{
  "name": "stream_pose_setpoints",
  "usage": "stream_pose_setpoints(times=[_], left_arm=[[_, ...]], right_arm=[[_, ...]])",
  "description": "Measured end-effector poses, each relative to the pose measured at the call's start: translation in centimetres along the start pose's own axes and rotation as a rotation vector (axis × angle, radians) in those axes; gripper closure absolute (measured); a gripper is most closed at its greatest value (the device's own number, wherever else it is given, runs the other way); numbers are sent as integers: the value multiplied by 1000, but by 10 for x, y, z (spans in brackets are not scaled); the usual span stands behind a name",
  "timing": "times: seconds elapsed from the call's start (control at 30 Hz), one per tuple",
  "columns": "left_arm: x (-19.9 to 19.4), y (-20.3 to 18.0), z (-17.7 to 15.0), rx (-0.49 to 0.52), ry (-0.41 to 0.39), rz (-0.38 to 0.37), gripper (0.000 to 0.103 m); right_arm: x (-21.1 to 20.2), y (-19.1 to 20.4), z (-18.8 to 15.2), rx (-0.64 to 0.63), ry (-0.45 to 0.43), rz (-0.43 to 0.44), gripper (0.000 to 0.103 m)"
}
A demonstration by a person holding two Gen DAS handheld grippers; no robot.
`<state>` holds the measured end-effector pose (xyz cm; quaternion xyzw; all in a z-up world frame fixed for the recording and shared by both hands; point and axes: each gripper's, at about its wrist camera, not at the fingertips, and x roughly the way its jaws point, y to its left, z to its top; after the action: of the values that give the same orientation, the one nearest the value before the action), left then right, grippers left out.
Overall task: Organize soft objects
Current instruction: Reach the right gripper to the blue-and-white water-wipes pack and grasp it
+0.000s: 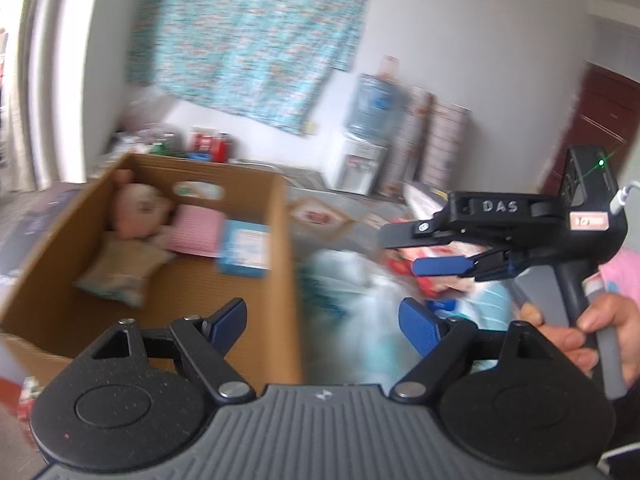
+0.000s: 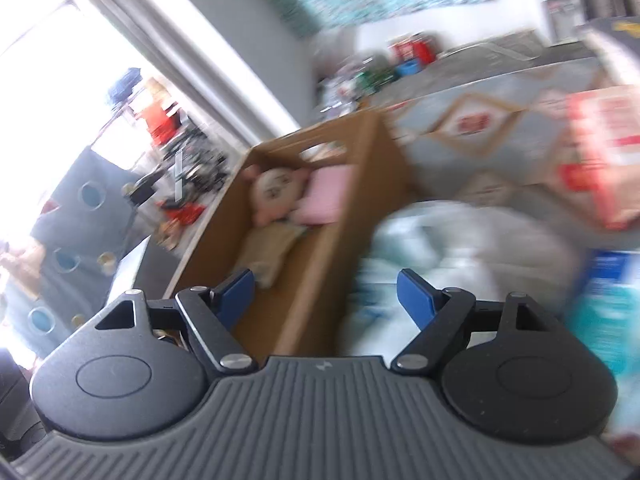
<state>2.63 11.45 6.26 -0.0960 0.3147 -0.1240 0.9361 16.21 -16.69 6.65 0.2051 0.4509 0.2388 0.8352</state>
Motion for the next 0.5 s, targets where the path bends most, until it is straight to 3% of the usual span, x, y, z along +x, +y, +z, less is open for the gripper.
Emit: stream_pose_setpoints(times=[0.2,0.37,0.5], left_arm=[[46,-62,-11,71,69,-131,19],[97,-94,-18,80,158,-221,19],[136,-113,-22,121,219,-227,20]], right_arm=[[-39,-75,-1,74,12,-178,24],[-20,-133,0,202,132,-231,27],[-3,-158,-1,232,204,-275,31]])
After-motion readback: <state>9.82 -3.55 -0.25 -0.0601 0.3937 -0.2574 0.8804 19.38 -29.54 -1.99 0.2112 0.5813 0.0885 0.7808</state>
